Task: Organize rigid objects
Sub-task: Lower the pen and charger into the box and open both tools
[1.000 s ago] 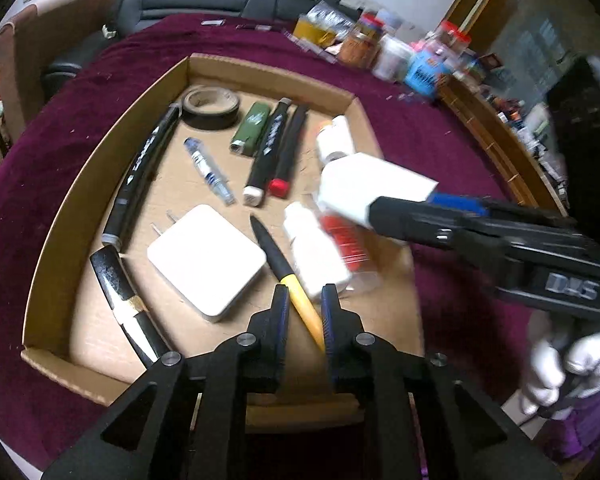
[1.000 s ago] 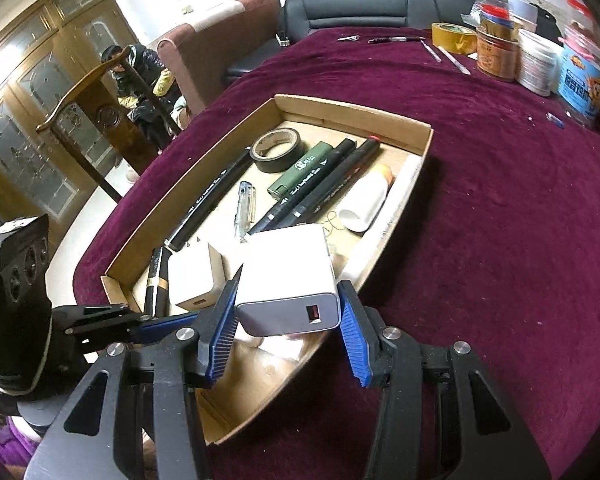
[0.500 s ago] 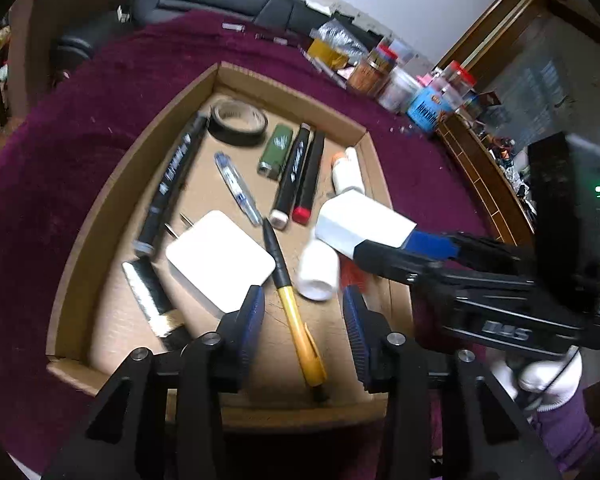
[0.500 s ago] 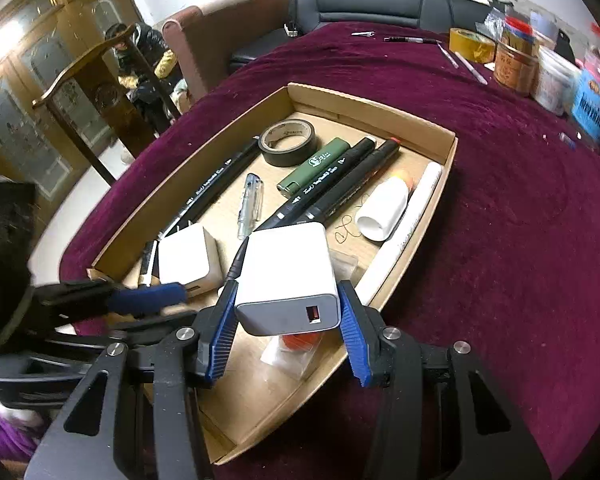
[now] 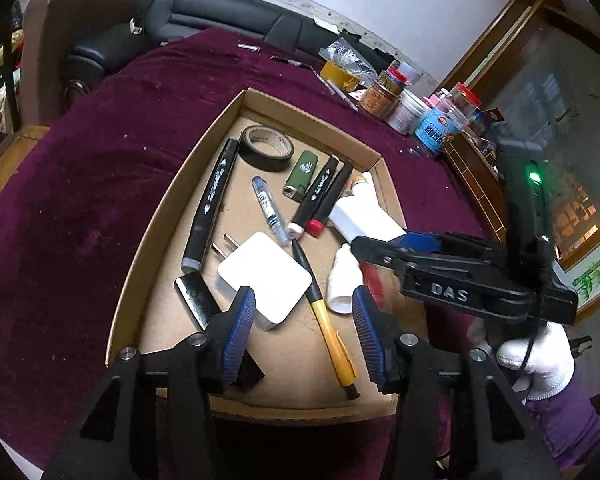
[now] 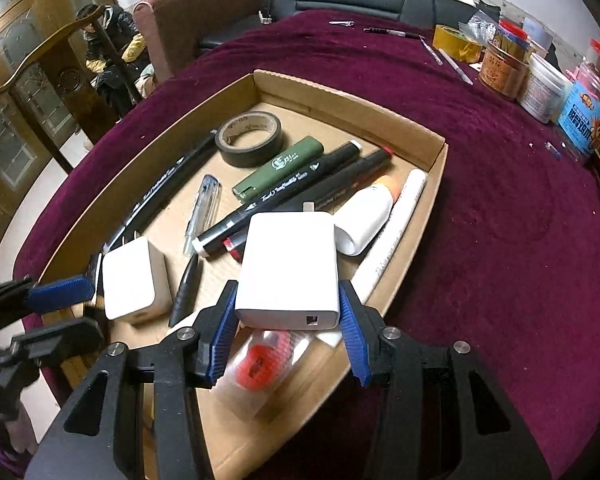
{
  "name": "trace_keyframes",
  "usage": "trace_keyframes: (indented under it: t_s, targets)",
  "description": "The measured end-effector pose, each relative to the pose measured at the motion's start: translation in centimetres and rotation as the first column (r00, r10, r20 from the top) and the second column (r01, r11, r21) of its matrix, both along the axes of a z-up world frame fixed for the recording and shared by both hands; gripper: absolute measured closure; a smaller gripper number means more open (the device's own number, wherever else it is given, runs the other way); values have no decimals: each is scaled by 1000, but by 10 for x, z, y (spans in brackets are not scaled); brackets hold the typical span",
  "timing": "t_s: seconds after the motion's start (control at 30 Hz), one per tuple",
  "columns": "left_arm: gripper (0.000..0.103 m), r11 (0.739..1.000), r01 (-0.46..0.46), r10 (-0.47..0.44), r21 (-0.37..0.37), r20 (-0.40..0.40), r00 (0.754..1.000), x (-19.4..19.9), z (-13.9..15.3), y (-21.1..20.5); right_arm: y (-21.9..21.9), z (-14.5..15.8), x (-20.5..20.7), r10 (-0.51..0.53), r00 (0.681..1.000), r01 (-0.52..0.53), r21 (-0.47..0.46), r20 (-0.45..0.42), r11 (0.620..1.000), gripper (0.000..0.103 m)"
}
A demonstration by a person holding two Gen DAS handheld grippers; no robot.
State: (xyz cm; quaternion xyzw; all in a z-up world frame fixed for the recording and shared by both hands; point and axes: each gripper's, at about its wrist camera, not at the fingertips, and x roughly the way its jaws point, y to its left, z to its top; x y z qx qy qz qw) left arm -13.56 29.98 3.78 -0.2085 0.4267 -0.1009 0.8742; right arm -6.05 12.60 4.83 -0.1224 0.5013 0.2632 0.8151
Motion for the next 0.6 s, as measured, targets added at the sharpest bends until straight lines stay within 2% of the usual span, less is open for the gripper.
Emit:
trace_keyframes:
  t_s: [0.13,0.2,0.37,0.5,0.6]
  targets:
    - [53,1000,11,-11,3,25,1000,-1,4,-1,4,-3,11,-54,998,54,1,-20,999,57]
    - [52,1000,17,-17,-6,34,999,0,5,0,5,-8,16,-82,995,83,8,-63,997,57]
    - [52,1000,11,-9,-20,57,998,0,6,6,13,-15,13,-68,990,73,36,-120,997,54]
    - [50,1000,-6,7,-15,70,997,0,5,9,14,-15,12,-61,992,68,51,-114,996,51]
    - [50,1000,-9,9,-5,69,998,-1,3,10,12,-15,13,-72,995,75,35,-64,997,51]
